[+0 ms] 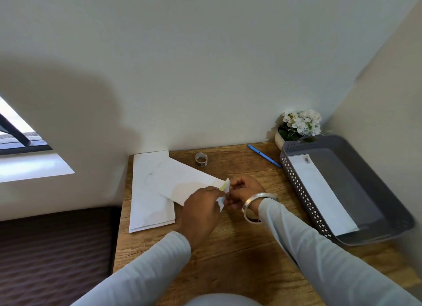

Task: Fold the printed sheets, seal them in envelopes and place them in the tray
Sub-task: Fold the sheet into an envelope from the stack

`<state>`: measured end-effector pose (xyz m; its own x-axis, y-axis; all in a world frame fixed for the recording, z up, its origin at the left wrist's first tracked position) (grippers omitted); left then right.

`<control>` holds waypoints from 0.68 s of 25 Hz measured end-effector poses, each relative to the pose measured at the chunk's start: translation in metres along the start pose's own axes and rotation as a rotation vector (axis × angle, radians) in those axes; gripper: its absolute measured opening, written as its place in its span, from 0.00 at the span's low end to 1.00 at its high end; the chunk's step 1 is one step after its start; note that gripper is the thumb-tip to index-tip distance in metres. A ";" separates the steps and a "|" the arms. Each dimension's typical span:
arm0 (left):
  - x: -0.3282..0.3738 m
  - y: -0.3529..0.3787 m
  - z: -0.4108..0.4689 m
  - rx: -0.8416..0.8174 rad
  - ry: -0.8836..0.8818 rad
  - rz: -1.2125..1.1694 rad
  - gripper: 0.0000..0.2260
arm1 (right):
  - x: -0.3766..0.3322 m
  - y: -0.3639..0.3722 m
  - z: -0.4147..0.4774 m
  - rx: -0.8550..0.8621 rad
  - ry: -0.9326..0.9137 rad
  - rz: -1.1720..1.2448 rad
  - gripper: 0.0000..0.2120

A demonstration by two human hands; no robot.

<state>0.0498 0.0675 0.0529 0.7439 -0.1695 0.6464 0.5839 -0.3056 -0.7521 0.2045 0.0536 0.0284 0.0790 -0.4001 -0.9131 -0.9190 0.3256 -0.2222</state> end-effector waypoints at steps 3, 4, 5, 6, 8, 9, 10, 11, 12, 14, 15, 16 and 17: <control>-0.003 -0.007 0.000 0.031 -0.026 -0.019 0.17 | 0.005 0.001 -0.005 -0.020 0.036 0.053 0.20; -0.002 -0.007 0.001 0.031 -0.019 -0.017 0.17 | 0.006 0.003 -0.008 -0.046 0.038 0.034 0.18; 0.000 -0.008 0.000 0.032 -0.001 -0.012 0.16 | 0.007 0.007 -0.010 -0.077 0.037 0.016 0.16; 0.002 -0.007 0.000 0.029 0.009 -0.001 0.15 | 0.006 0.010 -0.013 -0.100 0.034 0.016 0.13; 0.002 -0.005 0.002 0.031 0.005 0.014 0.15 | 0.005 0.016 -0.016 -0.114 0.032 0.091 0.09; -0.001 -0.004 0.004 0.035 -0.007 0.017 0.16 | 0.004 0.017 -0.017 -0.117 0.033 0.146 0.08; -0.004 -0.003 0.005 0.034 -0.024 0.009 0.17 | 0.004 0.017 -0.017 -0.124 0.032 0.197 0.08; -0.006 -0.004 0.006 0.033 -0.034 -0.010 0.18 | 0.002 0.017 -0.017 -0.136 0.033 0.233 0.07; -0.007 -0.003 0.007 0.030 -0.041 -0.027 0.20 | 0.002 0.017 -0.017 -0.146 0.032 0.252 0.07; -0.007 -0.004 0.009 0.031 -0.042 -0.062 0.24 | 0.002 0.016 -0.017 -0.159 0.020 0.223 0.08; -0.006 -0.005 0.009 0.030 -0.043 -0.073 0.26 | 0.002 0.015 -0.016 -0.149 0.013 0.189 0.08; -0.006 -0.005 0.009 0.030 -0.052 -0.081 0.28 | 0.003 0.014 -0.015 -0.130 0.006 0.154 0.08; -0.006 -0.005 0.008 0.035 -0.061 -0.095 0.30 | 0.004 0.012 -0.014 -0.107 -0.002 0.120 0.08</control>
<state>0.0453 0.0774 0.0518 0.7022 -0.0834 0.7070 0.6632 -0.2845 -0.6922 0.1882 0.0442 0.0263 -0.0335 -0.3622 -0.9315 -0.9579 0.2776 -0.0734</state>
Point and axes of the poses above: each hand's wrist, its own z-axis towards the middle knuckle, its own y-axis out of the palm, x = y × z, the point moved 5 cm from there along z, towards the middle knuckle, and after that the axes turned 15 degrees about -y, right-handed, at the moved point
